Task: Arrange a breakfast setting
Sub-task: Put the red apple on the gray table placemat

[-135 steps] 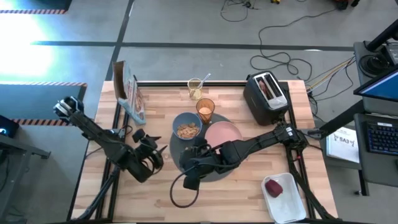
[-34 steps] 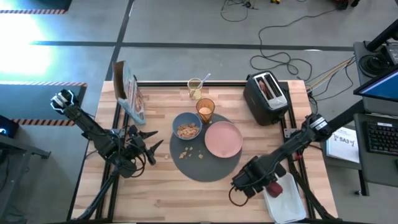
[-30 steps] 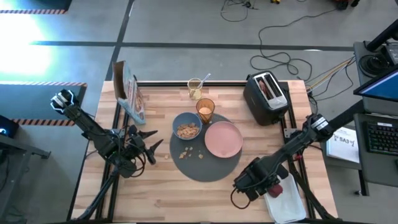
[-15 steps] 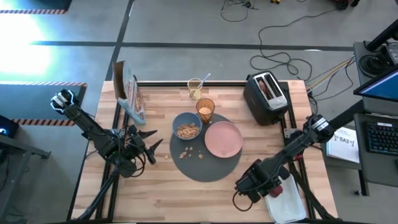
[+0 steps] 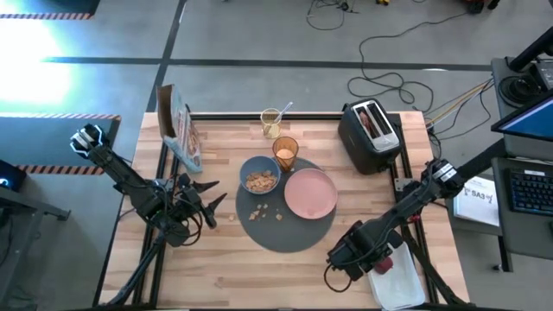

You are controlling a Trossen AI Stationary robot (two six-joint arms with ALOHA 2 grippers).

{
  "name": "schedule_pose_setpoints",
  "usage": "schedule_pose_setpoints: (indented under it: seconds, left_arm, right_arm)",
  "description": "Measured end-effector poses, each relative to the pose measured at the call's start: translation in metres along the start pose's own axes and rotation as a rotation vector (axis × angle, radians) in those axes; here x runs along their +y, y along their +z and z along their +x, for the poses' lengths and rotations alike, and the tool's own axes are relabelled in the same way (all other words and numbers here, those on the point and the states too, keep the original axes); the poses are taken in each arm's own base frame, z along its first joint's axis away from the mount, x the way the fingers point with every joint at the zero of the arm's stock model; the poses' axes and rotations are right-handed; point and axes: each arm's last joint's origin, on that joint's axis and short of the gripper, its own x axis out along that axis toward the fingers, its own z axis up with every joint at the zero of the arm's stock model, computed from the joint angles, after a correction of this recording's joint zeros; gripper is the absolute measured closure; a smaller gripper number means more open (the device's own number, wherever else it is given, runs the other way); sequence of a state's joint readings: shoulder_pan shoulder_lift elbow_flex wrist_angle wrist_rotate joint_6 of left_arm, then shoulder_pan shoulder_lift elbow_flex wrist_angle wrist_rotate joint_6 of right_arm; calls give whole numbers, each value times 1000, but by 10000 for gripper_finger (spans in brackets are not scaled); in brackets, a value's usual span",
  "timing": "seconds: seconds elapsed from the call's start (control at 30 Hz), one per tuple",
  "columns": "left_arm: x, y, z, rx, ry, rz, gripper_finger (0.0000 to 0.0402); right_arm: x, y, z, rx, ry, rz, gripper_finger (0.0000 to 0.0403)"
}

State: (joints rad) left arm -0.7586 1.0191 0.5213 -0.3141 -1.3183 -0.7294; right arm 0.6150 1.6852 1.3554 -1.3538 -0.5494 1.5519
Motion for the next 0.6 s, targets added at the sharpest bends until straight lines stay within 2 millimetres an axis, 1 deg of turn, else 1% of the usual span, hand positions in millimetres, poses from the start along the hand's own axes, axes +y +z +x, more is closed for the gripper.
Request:
schedule_pose_setpoints:
  seconds: [0.2, 0.3, 0.4, 0.6]
  left_arm:
    - [-1, -1, 0, 20, -21, -16, 202]
    - [-1, -1, 0, 20, -20, -11, 202]
    - [-2, -2, 0, 21, -19, -4, 202]
    - [-3, -4, 1, 24, -17, 9, 202]
  right_arm:
    - [-1, -5, 6, 5, -22, -4, 206]
    - [-2, -8, 8, 0, -27, 2, 191]
    - [-2, -14, 12, -31, -35, -7, 187]
    - [-5, -32, 24, -64, -66, 28, 186]
